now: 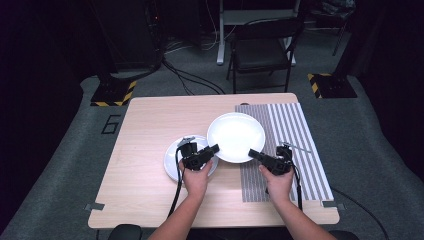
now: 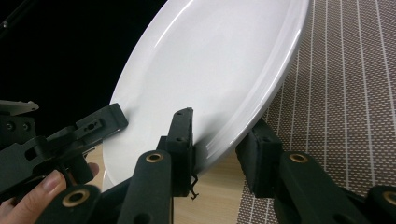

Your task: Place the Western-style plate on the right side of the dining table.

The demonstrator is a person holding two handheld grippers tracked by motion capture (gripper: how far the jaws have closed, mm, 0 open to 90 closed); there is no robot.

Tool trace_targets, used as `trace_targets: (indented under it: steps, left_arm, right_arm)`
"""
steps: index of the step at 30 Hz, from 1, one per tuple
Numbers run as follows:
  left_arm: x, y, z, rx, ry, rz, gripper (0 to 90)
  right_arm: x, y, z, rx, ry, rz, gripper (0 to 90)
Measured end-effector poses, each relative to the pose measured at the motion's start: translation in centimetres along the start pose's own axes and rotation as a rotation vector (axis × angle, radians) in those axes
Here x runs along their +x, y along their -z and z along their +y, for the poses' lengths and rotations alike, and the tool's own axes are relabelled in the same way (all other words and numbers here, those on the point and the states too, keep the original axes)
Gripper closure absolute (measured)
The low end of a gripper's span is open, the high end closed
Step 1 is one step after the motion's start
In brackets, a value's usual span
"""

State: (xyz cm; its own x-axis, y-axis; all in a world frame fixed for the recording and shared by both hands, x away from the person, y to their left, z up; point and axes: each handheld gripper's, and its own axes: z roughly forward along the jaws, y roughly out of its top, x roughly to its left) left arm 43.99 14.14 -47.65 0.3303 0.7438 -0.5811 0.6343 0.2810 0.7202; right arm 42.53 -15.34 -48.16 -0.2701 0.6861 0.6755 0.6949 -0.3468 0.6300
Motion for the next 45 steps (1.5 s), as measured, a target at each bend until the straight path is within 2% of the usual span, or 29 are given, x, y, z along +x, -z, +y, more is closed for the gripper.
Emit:
trace_targets:
  steps: [10,12,13,18,20,24,28,34,37,45]
  left_arm:
    - [-0.2,-0.4,-0.2,0.000,-0.019,0.003,67.1]
    - [-0.4,-0.6,-0.3,0.001,-0.004,0.003,67.1]
    - [-0.3,-0.6,-0.4,0.005,-0.017,0.005,67.1]
    - [-0.5,-1.1,-0.6,0.011,-0.010,-0.007,67.0]
    - [-0.6,-1.3,-0.6,0.011,-0.027,-0.010,67.0]
    - [-0.9,-1.6,-0.7,0.011,-0.018,-0.019,67.0]
    - [-1.0,-1.9,-0.8,0.016,-0.026,-0.020,67.1]
    - [-1.6,-2.6,-0.9,0.025,-0.021,-0.027,67.0]
    - [-1.8,-2.8,-1.0,0.031,-0.032,-0.030,66.8]
    - [-2.4,-3.6,-1.2,0.038,-0.030,-0.041,66.6]
  right_arm:
    - [-0.3,0.2,0.0,-0.002,0.000,-0.007,67.1]
    - [-0.5,0.4,-0.1,-0.003,-0.003,-0.013,66.9]
    - [-0.5,0.4,-0.1,-0.003,-0.003,-0.013,66.9]
    - [-0.8,0.6,-0.2,-0.007,-0.013,-0.023,66.9]
    - [-1.0,0.9,-0.3,-0.013,-0.011,-0.027,66.9]
    - [-1.1,1.2,-0.3,-0.022,-0.016,-0.031,66.8]
    - [-1.2,1.5,-0.3,-0.023,-0.024,-0.040,66.8]
    - [-1.6,2.0,-0.2,-0.034,-0.029,-0.052,66.8]
    - [-1.9,2.3,-0.2,-0.039,-0.035,-0.059,66.8]
    - [-2.5,3.0,-0.1,-0.060,-0.022,-0.080,66.6]
